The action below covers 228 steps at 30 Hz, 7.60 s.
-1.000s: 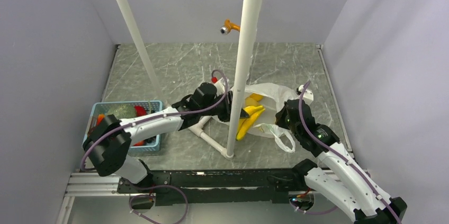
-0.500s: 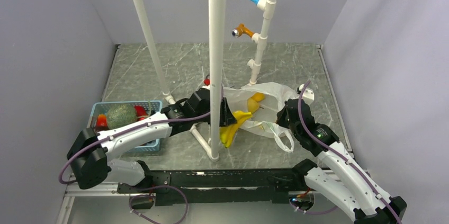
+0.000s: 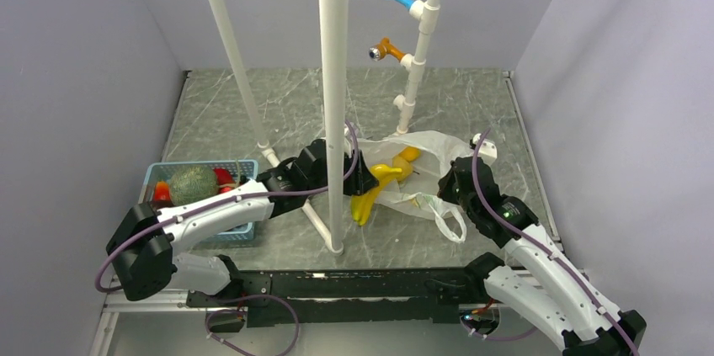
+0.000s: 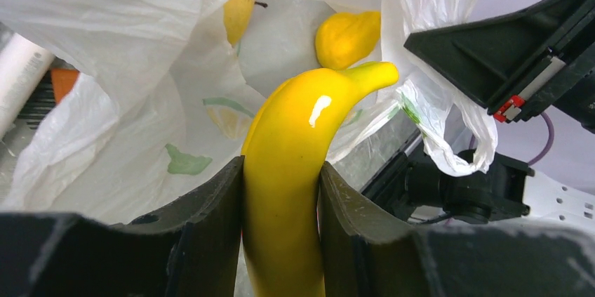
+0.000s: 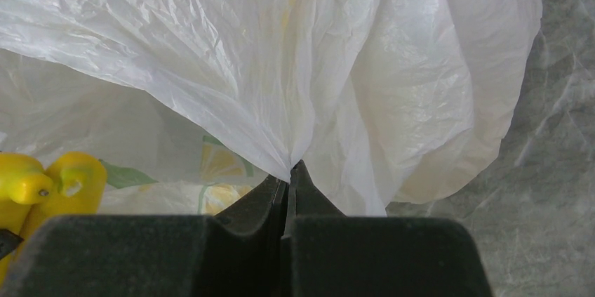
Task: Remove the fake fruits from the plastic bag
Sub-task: Take out the fake fruit from the plastic bag, then place the fake fruit in the bin, then take out the fake fruit from the plastic bag.
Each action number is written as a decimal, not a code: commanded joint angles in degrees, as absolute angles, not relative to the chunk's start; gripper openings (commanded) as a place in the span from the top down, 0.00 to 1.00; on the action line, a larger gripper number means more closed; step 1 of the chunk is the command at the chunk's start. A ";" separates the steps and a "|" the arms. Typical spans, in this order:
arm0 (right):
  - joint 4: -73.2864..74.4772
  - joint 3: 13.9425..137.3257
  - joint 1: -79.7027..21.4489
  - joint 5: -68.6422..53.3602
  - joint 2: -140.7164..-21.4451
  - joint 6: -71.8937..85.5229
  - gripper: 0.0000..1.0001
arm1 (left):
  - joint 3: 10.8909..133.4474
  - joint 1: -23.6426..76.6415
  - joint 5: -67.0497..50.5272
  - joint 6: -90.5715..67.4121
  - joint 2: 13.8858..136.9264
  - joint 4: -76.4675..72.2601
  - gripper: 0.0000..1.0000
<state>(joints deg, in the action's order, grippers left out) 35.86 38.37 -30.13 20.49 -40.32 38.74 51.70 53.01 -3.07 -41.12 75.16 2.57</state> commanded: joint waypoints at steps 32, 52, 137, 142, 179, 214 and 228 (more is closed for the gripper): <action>31.90 38.99 -29.91 16.85 -42.28 37.02 1.00 | 60.47 32.15 0.24 -32.26 52.32 28.02 1.00; 32.38 40.09 -29.86 14.63 -44.30 36.95 1.00 | 65.90 16.95 60.11 -20.20 49.92 52.56 1.00; 29.18 45.88 -29.82 3.89 -59.94 36.74 1.00 | 52.21 -20.27 12.27 4.49 59.54 35.50 1.00; 28.97 45.36 -29.88 3.85 -59.28 36.64 1.00 | 55.00 -20.21 10.03 3.79 62.21 40.44 1.00; 30.89 45.35 -29.88 -1.46 -52.51 28.89 1.00 | 38.27 -17.16 -38.29 -37.94 24.01 15.12 0.26; 40.60 41.13 -31.93 -17.86 -45.21 31.97 1.00 | 48.35 40.63 -21.53 -36.54 83.42 -19.90 0.46; 40.51 38.13 -31.95 -14.26 -41.69 35.60 1.00 | 51.39 47.24 -14.30 -33.74 99.24 -36.58 0.63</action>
